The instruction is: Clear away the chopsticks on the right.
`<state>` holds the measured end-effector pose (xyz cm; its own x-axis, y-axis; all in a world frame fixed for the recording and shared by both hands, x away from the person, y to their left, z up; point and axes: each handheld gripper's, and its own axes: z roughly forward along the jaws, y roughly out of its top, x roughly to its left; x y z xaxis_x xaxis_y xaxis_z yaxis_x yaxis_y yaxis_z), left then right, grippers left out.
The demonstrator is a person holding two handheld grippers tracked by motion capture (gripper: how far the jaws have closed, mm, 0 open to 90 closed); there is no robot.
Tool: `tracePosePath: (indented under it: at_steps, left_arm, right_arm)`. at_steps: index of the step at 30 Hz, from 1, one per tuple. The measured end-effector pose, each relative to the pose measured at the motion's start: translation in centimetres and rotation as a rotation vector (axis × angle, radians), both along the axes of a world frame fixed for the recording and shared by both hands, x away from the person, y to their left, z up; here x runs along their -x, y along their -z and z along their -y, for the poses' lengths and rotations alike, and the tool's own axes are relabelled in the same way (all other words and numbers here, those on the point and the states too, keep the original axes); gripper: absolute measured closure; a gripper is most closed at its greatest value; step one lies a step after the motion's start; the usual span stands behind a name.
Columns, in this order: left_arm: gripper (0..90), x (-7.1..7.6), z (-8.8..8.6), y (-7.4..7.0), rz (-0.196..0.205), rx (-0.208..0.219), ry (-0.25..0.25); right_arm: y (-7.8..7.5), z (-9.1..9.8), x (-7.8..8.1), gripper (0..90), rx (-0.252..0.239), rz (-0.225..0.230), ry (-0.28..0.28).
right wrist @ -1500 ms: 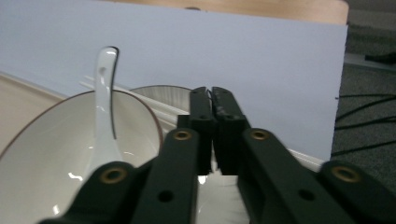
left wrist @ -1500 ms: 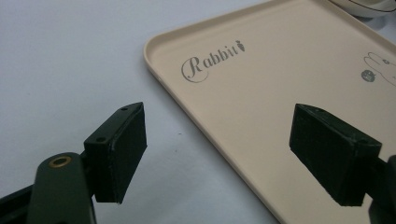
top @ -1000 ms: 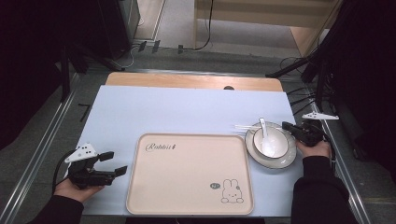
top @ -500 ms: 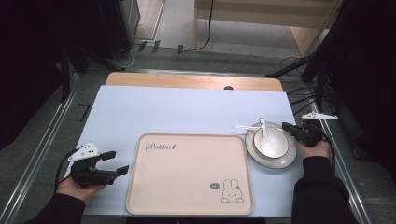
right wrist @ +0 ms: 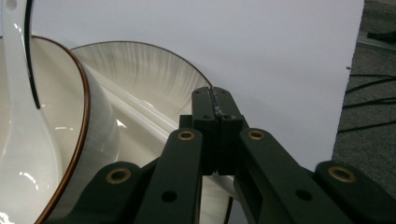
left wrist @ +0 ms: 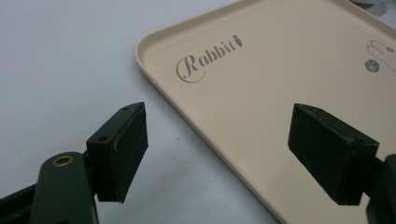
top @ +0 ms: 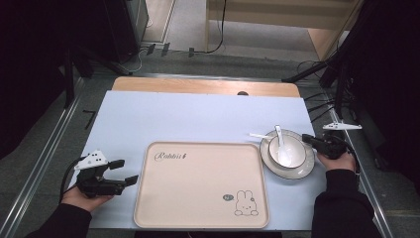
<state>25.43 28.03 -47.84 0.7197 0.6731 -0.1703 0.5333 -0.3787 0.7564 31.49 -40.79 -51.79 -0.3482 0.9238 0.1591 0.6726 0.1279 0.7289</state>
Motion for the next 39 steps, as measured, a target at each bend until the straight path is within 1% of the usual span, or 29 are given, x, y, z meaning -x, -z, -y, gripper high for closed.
tracePosePath:
  at_steps: [6,8,9,14,15,21,23,24,25,27,29,31,32,34,35,36,37,39]
  left_arm:
    - [20.4,-0.1,0.1,0.0,0.001,0.001,0.007]
    - [20.4,-0.2,0.2,0.0,0.0,0.003,0.009]
    - [20.4,-0.2,0.2,0.0,0.002,0.0,0.008]
    - [20.4,-0.4,0.4,0.0,0.001,0.001,0.016]
    - [20.4,-0.4,0.4,0.0,0.003,0.003,0.018]
    - [20.4,-0.7,0.7,0.0,0.003,0.006,0.029]
    - [20.4,-0.8,0.8,0.0,0.002,0.004,0.032]
    - [20.4,-0.9,0.8,0.0,0.003,0.003,0.035]
    - [20.4,-0.9,0.9,0.0,0.004,0.004,0.037]
    - [20.4,-1.0,0.9,0.0,0.002,0.005,0.036]
    - [20.4,-1.0,1.0,0.0,0.003,0.005,0.038]
    - [20.4,-1.1,1.0,0.0,0.001,0.004,0.041]
    - [20.4,-1.1,1.0,0.0,0.002,0.003,0.042]
    - [20.4,-1.0,1.0,0.0,0.003,0.002,0.042]
    - [20.4,-1.0,1.0,0.0,0.005,0.003,0.04]
    - [20.4,-1.0,1.0,0.0,0.005,0.004,0.04]
    - [20.4,-1.0,1.0,0.0,0.005,0.003,0.039]
    - [20.4,-0.9,0.9,0.0,0.006,0.005,0.037]
  right_arm:
    - [0.0,0.3,0.7,90.0,0.013,-0.017,-0.018]
    - [0.0,0.5,0.9,90.0,0.007,-0.012,-0.018]
    - [0.0,0.6,1.2,90.0,-0.002,-0.016,-0.02]
    - [0.2,0.8,1.8,90.0,0.011,-0.026,-0.033]
    - [0.2,0.8,1.9,90.0,0.005,-0.027,-0.034]
    - [0.2,0.9,2.6,90.0,0.004,-0.022,-0.048]
    - [0.2,0.8,2.9,90.0,0.005,-0.031,-0.054]
    - [0.2,0.8,2.9,90.0,0.005,-0.031,-0.054]
    - [0.2,0.8,3.0,90.0,0.003,-0.027,-0.067]
    - [0.2,0.8,3.1,89.9,-0.002,-0.031,-0.068]
    - [-0.2,0.9,3.3,85.1,0.001,-0.004,-0.063]
    - [-0.6,1.1,3.4,76.5,-0.018,0.024,-0.048]
    - [-0.8,1.2,3.5,75.8,-0.023,0.028,-0.042]
    - [-0.9,1.2,3.6,67.1,-0.013,0.044,-0.067]
    - [-0.9,1.1,3.6,60.3,-0.014,0.047,-0.076]
    - [-0.8,1.0,3.6,54.4,-0.011,0.044,-0.072]
    - [-0.8,0.9,3.5,53.4,-0.012,0.035,-0.077]
    - [-0.6,0.8,3.5,52.4,0.004,0.026,-0.081]
